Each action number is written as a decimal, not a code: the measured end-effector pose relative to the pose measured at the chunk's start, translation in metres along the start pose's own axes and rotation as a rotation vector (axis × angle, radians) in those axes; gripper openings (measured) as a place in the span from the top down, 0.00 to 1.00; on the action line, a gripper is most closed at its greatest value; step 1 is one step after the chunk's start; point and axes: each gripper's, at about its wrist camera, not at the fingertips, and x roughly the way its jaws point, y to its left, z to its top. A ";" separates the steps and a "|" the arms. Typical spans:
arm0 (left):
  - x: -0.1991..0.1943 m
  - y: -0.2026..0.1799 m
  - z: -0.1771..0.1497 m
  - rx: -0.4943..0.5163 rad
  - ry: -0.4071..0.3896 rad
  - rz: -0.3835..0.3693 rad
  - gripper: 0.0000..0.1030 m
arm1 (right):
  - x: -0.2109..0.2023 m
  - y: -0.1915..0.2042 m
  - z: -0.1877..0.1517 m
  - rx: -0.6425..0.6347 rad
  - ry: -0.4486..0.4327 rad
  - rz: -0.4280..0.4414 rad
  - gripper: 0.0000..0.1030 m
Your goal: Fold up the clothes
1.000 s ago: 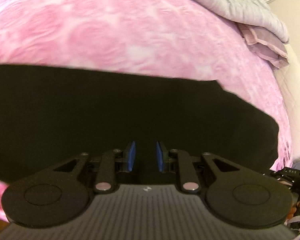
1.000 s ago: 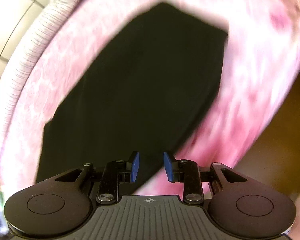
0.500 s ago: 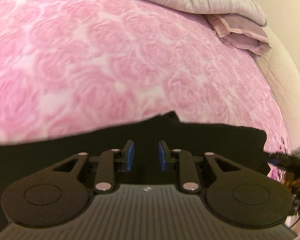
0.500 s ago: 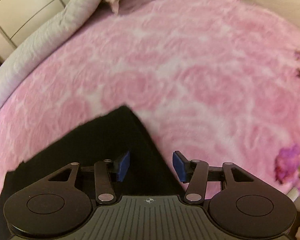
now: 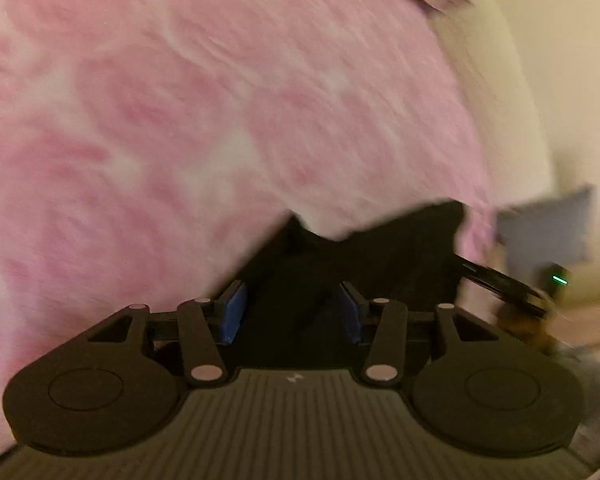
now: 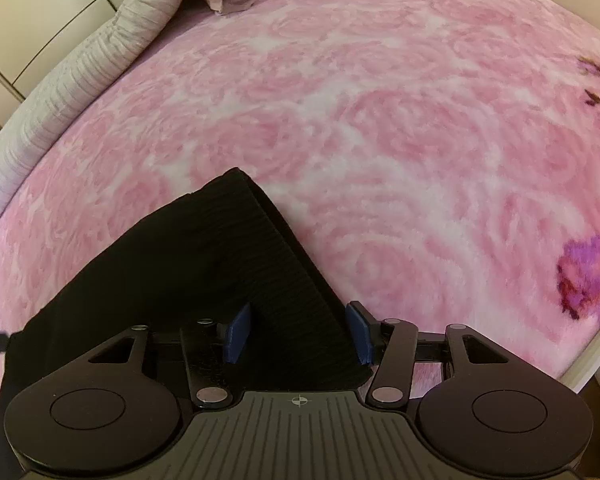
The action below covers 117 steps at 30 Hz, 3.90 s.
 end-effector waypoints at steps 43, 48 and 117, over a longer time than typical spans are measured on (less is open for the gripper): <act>0.004 -0.033 -0.011 -0.085 -0.387 0.143 0.78 | -0.014 0.029 0.043 -0.063 -0.121 -0.314 0.36; -0.013 -0.068 -0.064 -0.053 -0.435 0.254 0.78 | -0.028 0.065 0.021 -0.234 -0.113 -0.114 0.36; -0.073 -0.151 -0.467 -0.082 -0.818 0.908 0.53 | -0.152 0.147 -0.294 -0.414 -0.354 0.006 0.31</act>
